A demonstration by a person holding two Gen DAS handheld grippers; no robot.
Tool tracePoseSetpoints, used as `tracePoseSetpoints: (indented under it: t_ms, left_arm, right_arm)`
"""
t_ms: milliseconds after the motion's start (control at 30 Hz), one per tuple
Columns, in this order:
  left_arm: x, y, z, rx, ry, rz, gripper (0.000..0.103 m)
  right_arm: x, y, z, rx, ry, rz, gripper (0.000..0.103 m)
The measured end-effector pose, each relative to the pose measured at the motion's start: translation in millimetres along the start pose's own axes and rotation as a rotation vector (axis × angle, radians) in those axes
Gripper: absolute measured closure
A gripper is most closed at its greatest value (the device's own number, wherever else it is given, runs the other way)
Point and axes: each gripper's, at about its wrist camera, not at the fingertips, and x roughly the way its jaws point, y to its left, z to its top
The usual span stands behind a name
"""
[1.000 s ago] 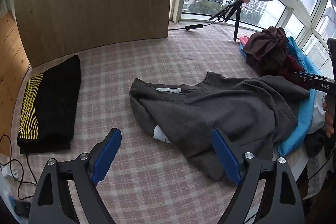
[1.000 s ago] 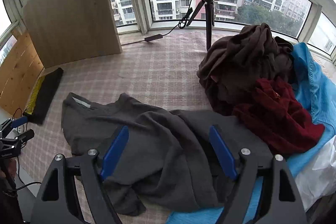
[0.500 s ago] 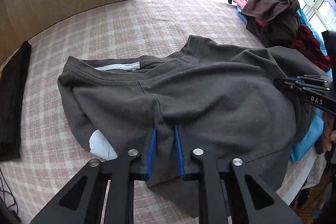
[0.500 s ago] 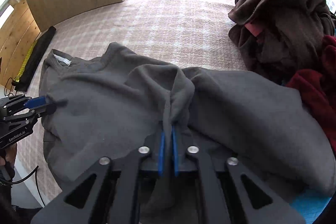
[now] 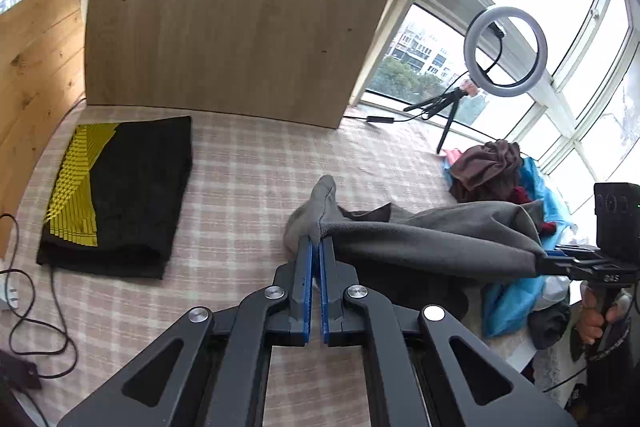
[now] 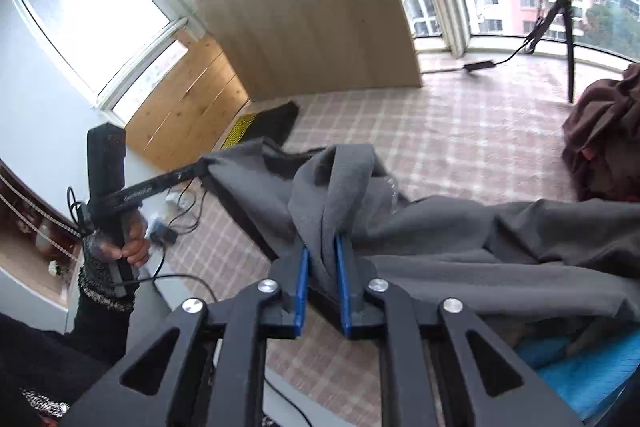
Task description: Fold clothes
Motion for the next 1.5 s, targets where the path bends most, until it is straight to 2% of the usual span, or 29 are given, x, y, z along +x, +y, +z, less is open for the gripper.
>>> tracePoseSetpoints:
  t_ms: [33,67,100,167,233,300,367,433,500,600,700,733,767,800,833,867,967,1100,1167,1233,1300,1333,1367,1400,1467,1500]
  left_arm:
    - [2,17,-7,-0.011,0.022,0.085,0.1]
    - [7,34,-16,-0.029,0.054,0.154,0.103]
    - [12,48,-25,-0.053,0.087,0.186,0.103]
    - [19,69,-42,-0.097,0.136,0.2,0.103]
    - [24,70,-52,-0.116,0.147,0.171,0.103]
    - [29,63,-56,-0.114,0.141,0.125,0.092]
    - [37,50,-57,-0.094,0.14,0.076,0.068]
    - [51,39,-57,-0.082,0.161,0.06,0.063]
    - [68,36,-56,-0.086,0.199,0.073,0.063]
    - [92,34,-55,-0.115,0.245,0.065,0.063]
    - [111,33,-55,-0.117,0.269,0.08,0.064]
    - [115,33,-55,-0.113,0.271,0.083,0.067]
    - [117,32,-56,-0.109,0.265,0.075,0.082]
    - [117,30,-56,-0.105,0.251,0.054,0.098]
    - [116,28,-55,-0.104,0.237,0.027,0.101]
    - [112,27,-54,-0.113,0.217,-0.009,0.101]
    - [86,27,-45,-0.178,0.14,-0.119,0.101]
    - [14,36,-18,-0.219,-0.022,-0.197,0.101]
    - [-26,34,-11,-0.199,-0.09,-0.207,0.101]
    - [-64,27,-4,-0.156,-0.153,-0.183,0.101]
    - [-95,18,-3,-0.1,-0.206,-0.145,0.101]
    - [-105,16,-3,-0.085,-0.222,-0.136,0.101]
    - [-107,15,-5,-0.086,-0.216,-0.144,0.101]
    - [-104,14,-9,-0.09,-0.198,-0.16,0.101]
    - [-91,11,-17,-0.087,-0.152,-0.159,0.101]
    - [-80,8,-21,-0.078,-0.125,-0.143,0.101]
  right_arm:
    - [17,9,-5,-0.03,0.082,-0.024,0.047]
    - [27,16,-10,-0.07,0.116,-0.088,0.047]
    - [32,18,-12,-0.11,0.116,-0.146,0.047]
    - [33,9,-7,-0.119,0.091,-0.186,0.047]
    - [32,-12,6,-0.107,0.046,-0.206,0.047]
    - [40,-33,24,-0.125,0.022,-0.271,0.047]
    - [58,-54,47,-0.143,0.047,-0.352,0.046]
    - [84,-73,66,-0.16,0.093,-0.394,0.046]
    - [114,-89,80,-0.161,0.144,-0.389,0.046]
    - [154,-105,88,-0.123,0.228,-0.331,0.046]
    - [176,-104,83,-0.121,0.256,-0.288,0.047]
    - [176,-99,80,-0.129,0.24,-0.267,0.052]
    - [174,-94,78,-0.141,0.221,-0.24,0.076]
    - [169,-88,77,-0.155,0.204,-0.224,0.089]
    - [163,-82,77,-0.166,0.179,-0.219,0.091]
    - [152,-75,79,-0.175,0.147,-0.202,0.098]
    - [111,-50,92,-0.203,0.026,-0.156,0.099]
    - [36,-3,121,-0.283,-0.172,-0.133,0.101]
    - [-1,23,136,-0.329,-0.26,-0.108,0.101]
    - [-28,49,152,-0.37,-0.321,-0.087,0.101]
    - [-39,71,169,-0.405,-0.326,-0.073,0.101]
    - [-34,75,172,-0.404,-0.293,-0.077,0.1]
    - [-26,78,174,-0.399,-0.252,-0.08,0.092]
    - [-13,79,170,-0.388,-0.209,-0.081,0.076]
    - [19,80,146,-0.377,-0.128,-0.077,0.058]
    - [35,78,130,-0.372,-0.088,-0.06,0.058]
